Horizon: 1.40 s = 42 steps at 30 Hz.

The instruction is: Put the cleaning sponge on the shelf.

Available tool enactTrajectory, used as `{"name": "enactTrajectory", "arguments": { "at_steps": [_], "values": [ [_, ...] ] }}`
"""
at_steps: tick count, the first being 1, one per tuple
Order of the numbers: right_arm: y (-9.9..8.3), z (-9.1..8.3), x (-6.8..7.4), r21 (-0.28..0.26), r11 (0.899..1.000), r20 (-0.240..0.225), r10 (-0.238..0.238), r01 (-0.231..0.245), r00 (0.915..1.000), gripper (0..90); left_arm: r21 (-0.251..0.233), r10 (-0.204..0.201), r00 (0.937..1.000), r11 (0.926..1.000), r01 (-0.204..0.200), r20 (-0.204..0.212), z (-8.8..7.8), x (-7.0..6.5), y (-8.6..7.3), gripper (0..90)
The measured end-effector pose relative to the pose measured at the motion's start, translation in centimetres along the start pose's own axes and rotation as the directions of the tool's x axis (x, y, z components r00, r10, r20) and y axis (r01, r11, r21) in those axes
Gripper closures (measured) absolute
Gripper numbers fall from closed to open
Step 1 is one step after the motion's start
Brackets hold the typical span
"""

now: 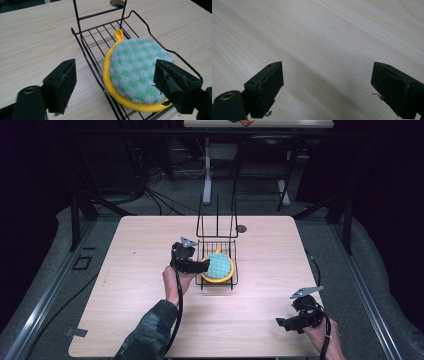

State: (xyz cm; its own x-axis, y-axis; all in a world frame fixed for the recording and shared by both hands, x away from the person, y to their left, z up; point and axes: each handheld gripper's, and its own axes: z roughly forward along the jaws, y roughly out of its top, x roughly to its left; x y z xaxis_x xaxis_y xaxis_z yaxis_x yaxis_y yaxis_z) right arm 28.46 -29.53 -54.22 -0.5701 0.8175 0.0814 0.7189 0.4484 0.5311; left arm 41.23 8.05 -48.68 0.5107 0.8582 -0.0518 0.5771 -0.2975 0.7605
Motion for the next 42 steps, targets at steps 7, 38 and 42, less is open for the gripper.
{"name": "enactTrajectory", "arguments": {
  "at_steps": [7,38,42],
  "values": [
    [0.0,0.0,0.0,0.0,1.0,-0.003,0.003,-0.003,1.0,10.4,0.016,0.018,0.9998,0.9997,-0.018,0.007,-2.2,0.7,-0.3,13.4],
    [0.0,0.2,0.1,0.013,1.0,0.002,-0.014,0.014,0.9999,10.6,0.218,0.044,0.999,0.9749,-0.044,0.005,-8.5,4.0,-9.5,0.3],
    [0.0,0.3,0.2,0.01,1.0,0.008,-0.017,0.017,0.9998,10.7,0.214,0.024,0.9997,0.9765,-0.023,-0.002,-8.9,4.8,-11.1,0.3]
  ]
}}
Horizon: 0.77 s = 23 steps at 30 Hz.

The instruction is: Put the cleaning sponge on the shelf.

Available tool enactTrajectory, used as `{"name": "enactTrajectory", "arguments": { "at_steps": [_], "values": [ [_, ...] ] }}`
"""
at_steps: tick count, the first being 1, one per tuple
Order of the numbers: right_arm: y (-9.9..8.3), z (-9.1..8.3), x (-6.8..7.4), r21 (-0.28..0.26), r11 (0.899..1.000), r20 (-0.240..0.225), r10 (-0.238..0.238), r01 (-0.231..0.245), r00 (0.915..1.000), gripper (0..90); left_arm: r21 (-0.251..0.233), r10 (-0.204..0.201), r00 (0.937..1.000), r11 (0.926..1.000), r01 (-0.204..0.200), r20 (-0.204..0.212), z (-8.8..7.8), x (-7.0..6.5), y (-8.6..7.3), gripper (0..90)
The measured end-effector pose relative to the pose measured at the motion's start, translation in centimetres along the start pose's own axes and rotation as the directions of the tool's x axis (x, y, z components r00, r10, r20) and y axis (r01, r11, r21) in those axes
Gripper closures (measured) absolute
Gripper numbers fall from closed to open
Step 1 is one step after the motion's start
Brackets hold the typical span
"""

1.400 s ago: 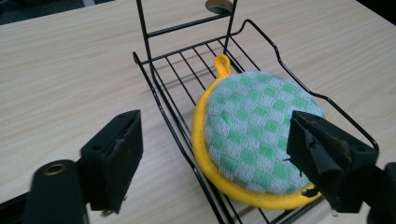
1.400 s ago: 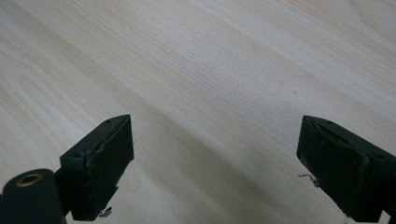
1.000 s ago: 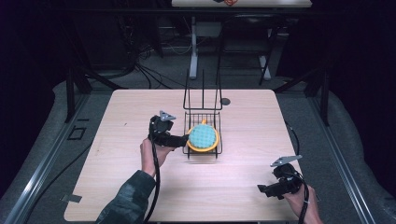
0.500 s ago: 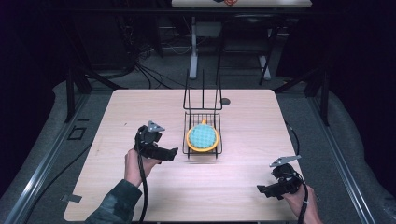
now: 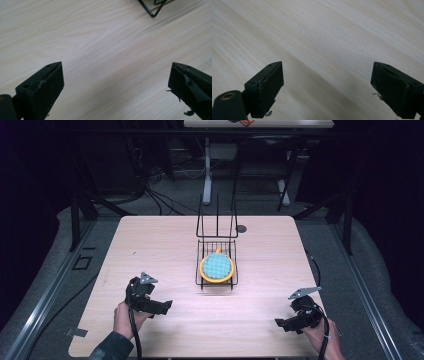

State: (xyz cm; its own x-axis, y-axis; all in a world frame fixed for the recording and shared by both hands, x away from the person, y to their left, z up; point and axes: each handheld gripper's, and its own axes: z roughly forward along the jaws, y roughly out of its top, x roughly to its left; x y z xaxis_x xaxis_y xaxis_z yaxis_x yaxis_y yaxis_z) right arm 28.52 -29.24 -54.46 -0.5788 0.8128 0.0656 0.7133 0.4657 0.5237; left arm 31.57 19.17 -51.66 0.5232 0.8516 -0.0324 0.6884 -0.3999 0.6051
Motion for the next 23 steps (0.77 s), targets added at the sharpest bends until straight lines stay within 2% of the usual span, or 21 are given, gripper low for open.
{"name": "enactTrajectory", "arguments": {
  "at_steps": [4,6,11,13,15,19,20,23],
  "values": [
    [0.0,0.2,0.1,0.006,1.0,-0.005,0.001,-0.001,1.0,10.7,-0.022,-0.011,0.9999,0.9997,0.011,0.006,0.1,0.4,-1.1,0.2],
    [0.0,0.2,0.1,0.009,1.0,-0.001,0.003,-0.003,1.0,10.8,-0.018,-0.007,0.9999,0.9998,0.007,0.009,0.2,0.4,-1.5,0.2],
    [-0.1,0.2,-0.1,0.013,1.0,0.001,0.001,-0.001,1.0,10.8,0.045,0.029,0.9996,0.9985,-0.029,0.0,1.4,0.6,-2.1,0.2],
    [-0.1,0.2,-0.1,0.013,1.0,0.002,-0.002,0.002,1.0,10.8,0.061,0.022,0.9997,0.9979,-0.022,0.009,1.8,0.9,-2.2,0.2],
    [-0.1,0.1,-0.1,0.009,1.0,-0.001,0.001,-0.001,1.0,10.9,0.056,0.005,0.9998,0.9984,-0.006,0.017,2.0,1.1,-2.3,0.3],
    [-0.2,0.2,-0.4,0.011,1.0,0.005,-0.016,0.016,0.9999,10.8,0.056,0.003,0.9998,0.9984,-0.004,0.018,2.0,1.2,-2.4,0.3],
    [-0.2,0.2,-0.3,0.007,1.0,0.0,0.003,-0.003,1.0,10.8,0.056,0.006,0.9999,0.9984,-0.007,0.015,2.0,1.3,-2.4,0.3],
    [-0.2,0.2,-0.4,0.007,1.0,-0.003,0.001,-0.001,1.0,10.8,0.057,0.003,0.9999,0.9984,-0.003,0.014,2.1,1.4,-2.4,0.3]
  ]
}}
